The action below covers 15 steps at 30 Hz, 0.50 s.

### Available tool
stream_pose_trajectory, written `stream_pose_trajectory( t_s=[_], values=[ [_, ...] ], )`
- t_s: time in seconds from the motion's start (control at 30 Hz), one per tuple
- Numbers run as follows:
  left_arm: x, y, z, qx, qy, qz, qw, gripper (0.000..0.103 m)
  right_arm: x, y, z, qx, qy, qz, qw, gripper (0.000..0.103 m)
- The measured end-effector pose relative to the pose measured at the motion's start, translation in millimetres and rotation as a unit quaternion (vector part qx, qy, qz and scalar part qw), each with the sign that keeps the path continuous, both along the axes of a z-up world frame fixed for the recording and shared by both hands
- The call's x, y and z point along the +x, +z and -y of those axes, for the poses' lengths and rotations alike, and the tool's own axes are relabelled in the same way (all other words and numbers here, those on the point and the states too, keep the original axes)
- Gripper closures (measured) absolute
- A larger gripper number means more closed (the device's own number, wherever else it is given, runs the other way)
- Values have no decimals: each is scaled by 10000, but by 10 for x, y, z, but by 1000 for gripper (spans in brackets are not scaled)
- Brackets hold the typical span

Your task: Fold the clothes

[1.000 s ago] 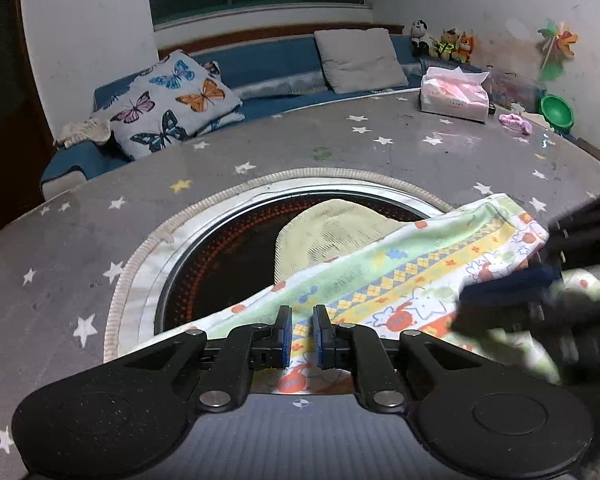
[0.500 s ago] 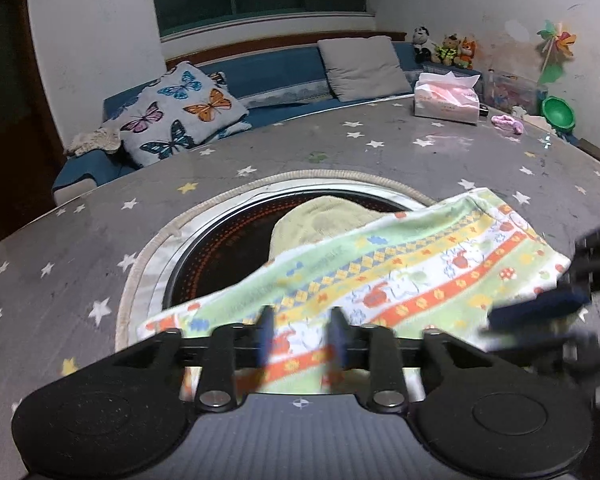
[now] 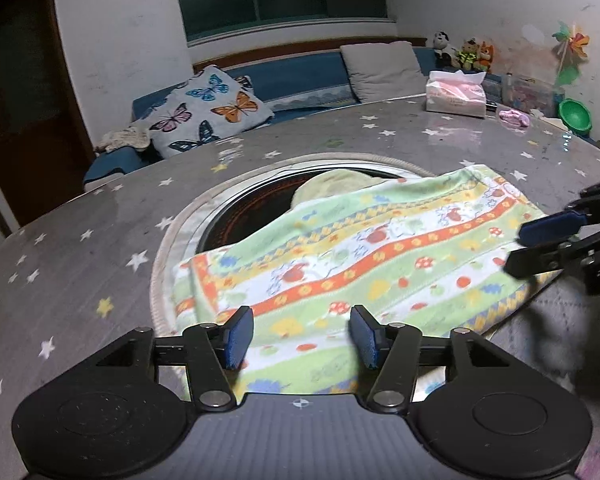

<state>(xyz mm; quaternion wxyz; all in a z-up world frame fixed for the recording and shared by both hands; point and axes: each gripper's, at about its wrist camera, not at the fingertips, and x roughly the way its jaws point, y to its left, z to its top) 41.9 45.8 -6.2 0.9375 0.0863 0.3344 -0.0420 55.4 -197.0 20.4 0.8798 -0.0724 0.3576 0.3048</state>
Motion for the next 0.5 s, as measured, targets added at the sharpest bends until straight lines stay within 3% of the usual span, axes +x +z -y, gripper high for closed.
stream_pose_trajectory(
  t_s=[0.33, 0.5],
  values=[
    [-107, -9, -163, -208, 276, 27, 9994, 41, 11, 0, 172, -35, -241, -83, 9997, 66],
    [-79, 18, -259, -270, 451, 32, 9986, 38, 117, 116, 154, -110, -277, 133, 9995, 66]
  ],
)
